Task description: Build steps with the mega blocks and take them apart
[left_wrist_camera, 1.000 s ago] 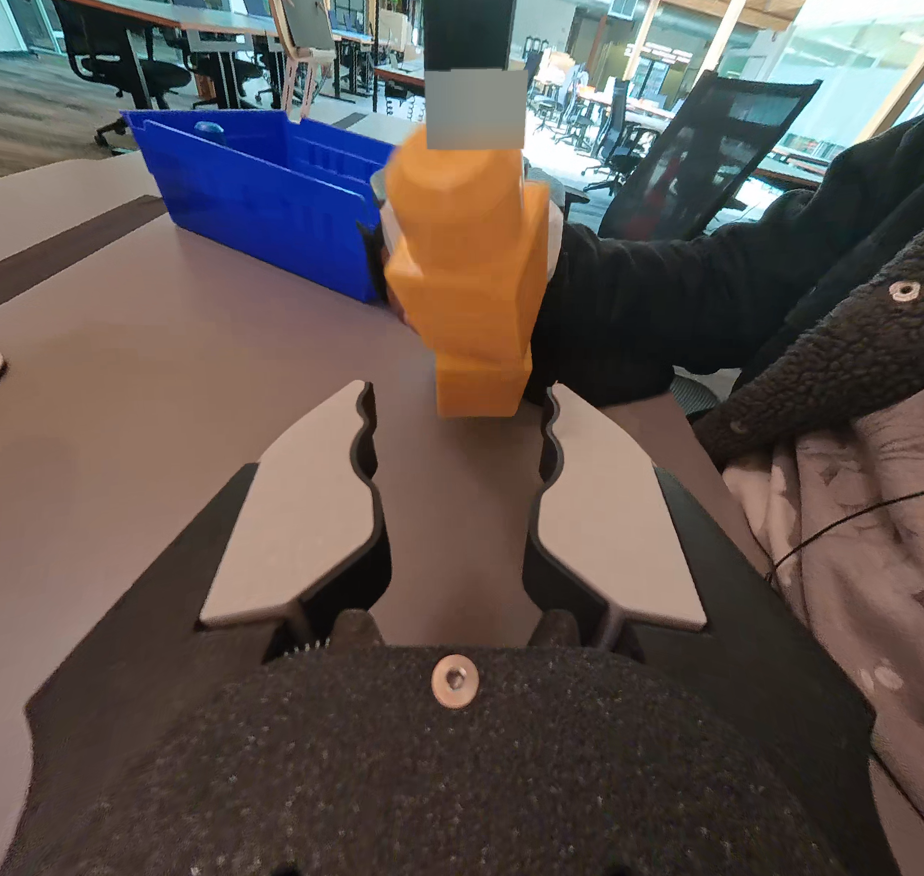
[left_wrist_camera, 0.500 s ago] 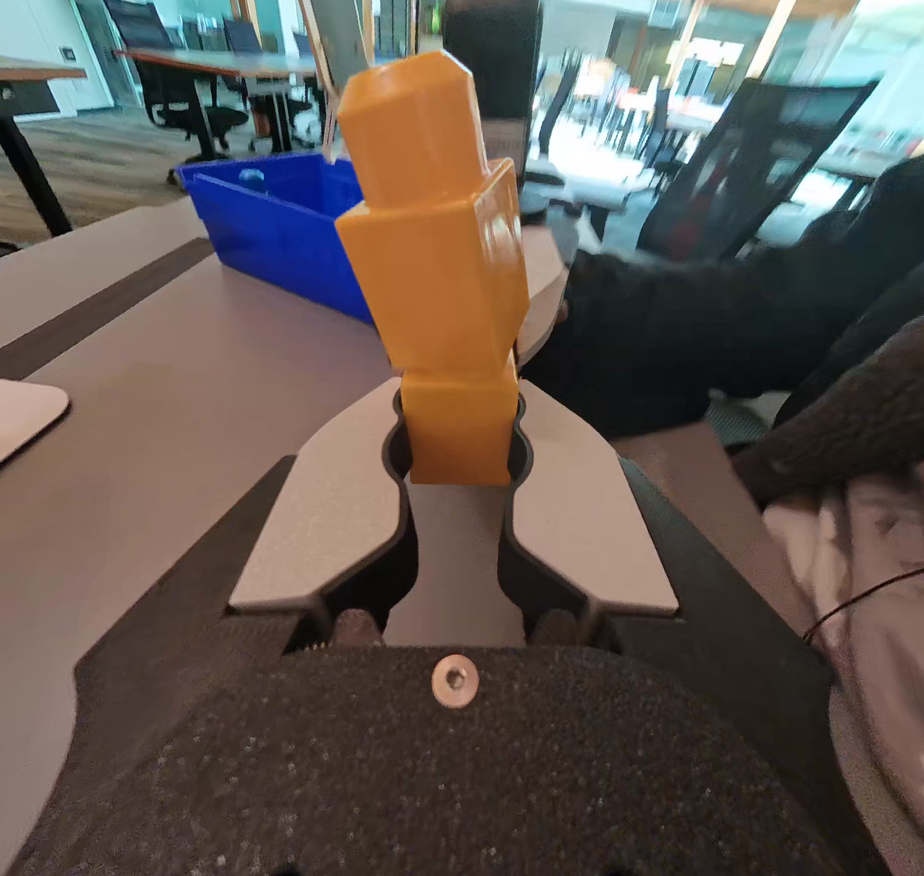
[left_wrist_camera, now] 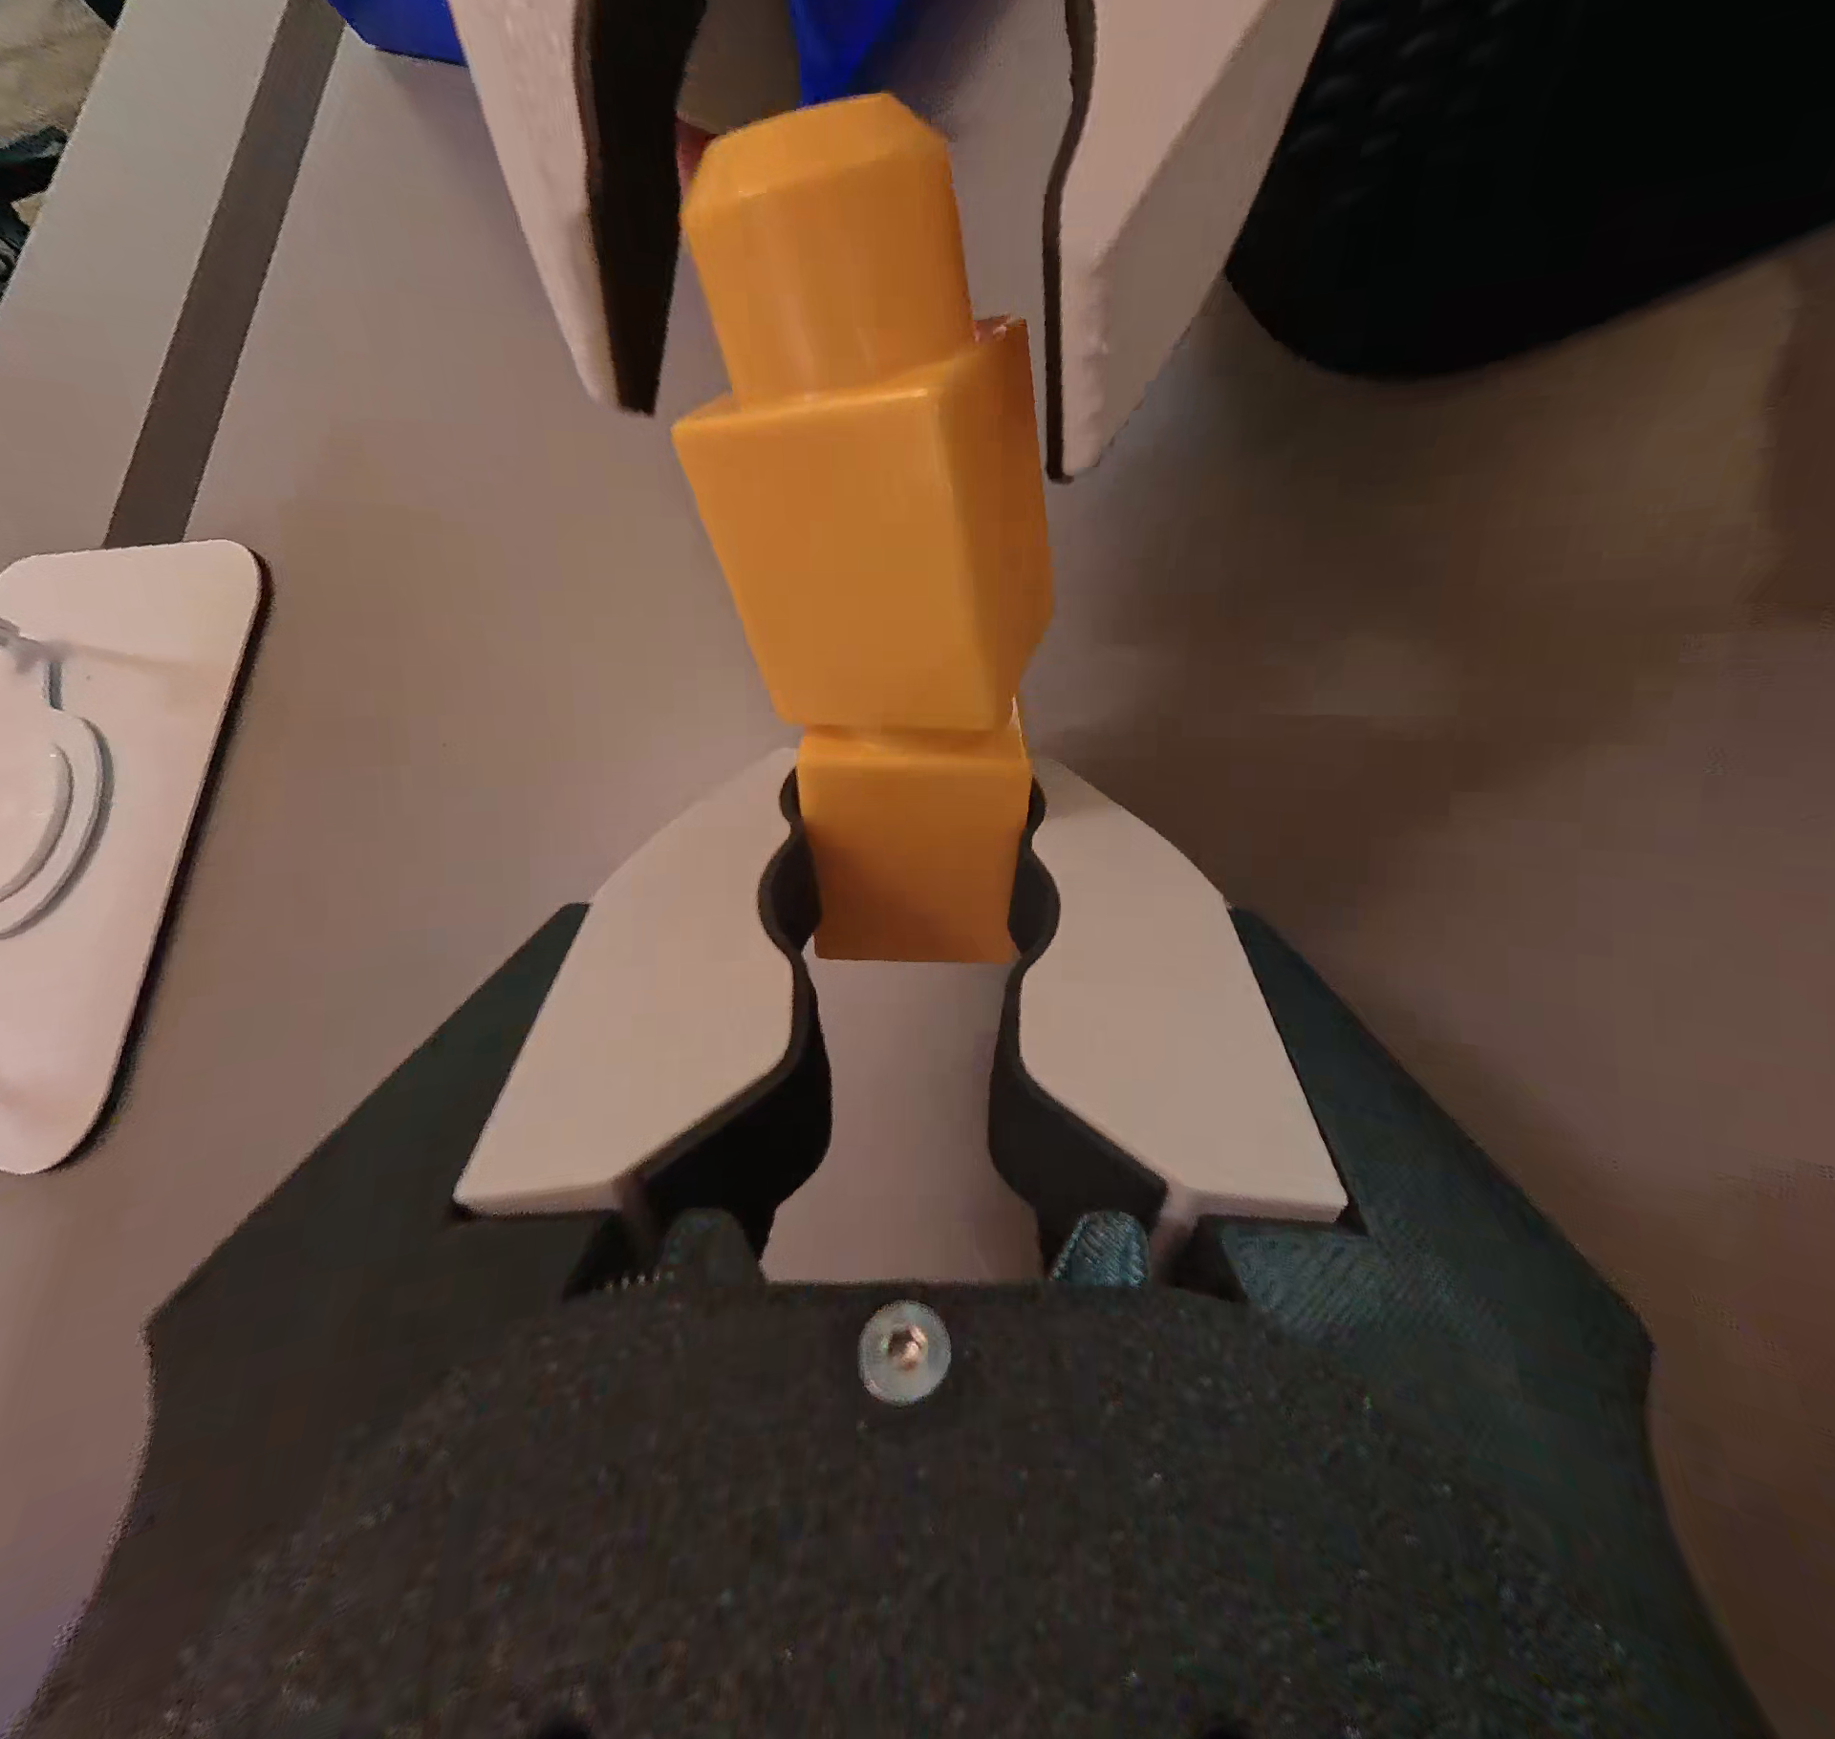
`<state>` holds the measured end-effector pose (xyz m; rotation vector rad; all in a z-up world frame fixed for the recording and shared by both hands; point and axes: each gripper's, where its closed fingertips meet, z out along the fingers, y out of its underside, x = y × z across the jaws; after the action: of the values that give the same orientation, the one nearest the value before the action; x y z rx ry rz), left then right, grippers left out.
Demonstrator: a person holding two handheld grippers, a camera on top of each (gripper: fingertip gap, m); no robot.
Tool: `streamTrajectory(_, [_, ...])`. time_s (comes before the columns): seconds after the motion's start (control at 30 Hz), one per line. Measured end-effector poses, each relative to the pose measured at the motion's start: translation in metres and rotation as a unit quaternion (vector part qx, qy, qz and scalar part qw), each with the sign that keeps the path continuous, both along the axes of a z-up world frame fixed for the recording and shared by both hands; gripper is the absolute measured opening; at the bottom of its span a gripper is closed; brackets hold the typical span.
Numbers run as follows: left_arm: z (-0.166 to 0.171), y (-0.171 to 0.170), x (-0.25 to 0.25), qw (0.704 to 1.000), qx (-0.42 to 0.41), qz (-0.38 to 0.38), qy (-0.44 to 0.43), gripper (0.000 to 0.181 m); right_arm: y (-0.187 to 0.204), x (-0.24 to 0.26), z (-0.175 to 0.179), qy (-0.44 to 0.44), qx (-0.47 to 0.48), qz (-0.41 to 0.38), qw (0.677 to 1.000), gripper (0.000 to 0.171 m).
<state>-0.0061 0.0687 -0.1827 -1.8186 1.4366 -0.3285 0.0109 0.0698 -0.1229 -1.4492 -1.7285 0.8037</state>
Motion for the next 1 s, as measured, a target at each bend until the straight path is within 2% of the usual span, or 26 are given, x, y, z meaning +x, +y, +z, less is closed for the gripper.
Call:
streamTrajectory(0.2, [-0.003,-0.001,-0.001,1.000,0.008,-0.004,0.020,0.037,-0.007,-0.004,-0.011,-0.030,0.018,0.013,0.999,0.038])
streamTrajectory(0.67, [0.000,-0.013,0.003,0.999,-0.023,-0.033,0.003,0.037,-0.019,-0.004,-0.012,-0.001,0.122,0.083,0.989,0.036])
streamTrajectory(1.0, [-0.007,-0.008,-0.001,0.999,-0.026,-0.009,0.024,0.036,-0.012,-0.006,-0.026,-0.060,0.102,0.038,0.992,0.036])
